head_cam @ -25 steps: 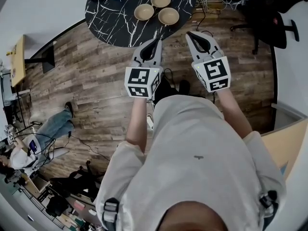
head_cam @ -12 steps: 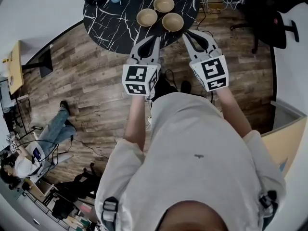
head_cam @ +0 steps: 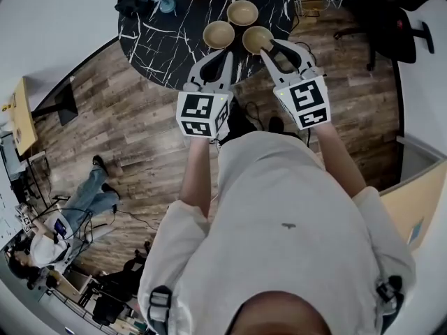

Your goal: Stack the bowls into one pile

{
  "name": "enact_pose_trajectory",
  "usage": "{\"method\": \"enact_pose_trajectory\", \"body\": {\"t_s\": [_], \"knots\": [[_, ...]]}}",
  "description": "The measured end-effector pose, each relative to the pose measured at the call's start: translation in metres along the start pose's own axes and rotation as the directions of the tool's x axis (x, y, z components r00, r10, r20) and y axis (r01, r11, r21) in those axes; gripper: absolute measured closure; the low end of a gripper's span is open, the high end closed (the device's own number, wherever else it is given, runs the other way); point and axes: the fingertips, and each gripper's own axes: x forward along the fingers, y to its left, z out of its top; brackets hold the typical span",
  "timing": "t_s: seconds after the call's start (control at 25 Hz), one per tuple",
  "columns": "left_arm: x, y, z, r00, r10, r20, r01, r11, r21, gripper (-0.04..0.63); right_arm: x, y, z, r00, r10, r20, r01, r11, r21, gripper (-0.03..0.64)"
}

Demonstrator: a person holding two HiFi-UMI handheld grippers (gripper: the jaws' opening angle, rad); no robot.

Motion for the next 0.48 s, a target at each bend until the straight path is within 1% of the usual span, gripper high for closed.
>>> {"method": "enact_pose_trajectory", "body": {"t_s": [0.2, 0.48], "knots": [[0.002, 0.031, 0.0, 1.0, -0.02, -0.008, 0.019, 1.0, -0.011, 0.588, 0.028, 0.009, 0.002, 0.999, -0.013, -0.039, 0.013, 1.0, -0.009, 0.509], [0.006, 0.074, -0.007, 0.999, -0.047, -0.021, 0.047, 0.998, -0.033, 0.588, 0.072, 0.027, -0.006, 0.992, -0.022, -0.124, 0.013, 0.997, -0.071, 0.491]]}}
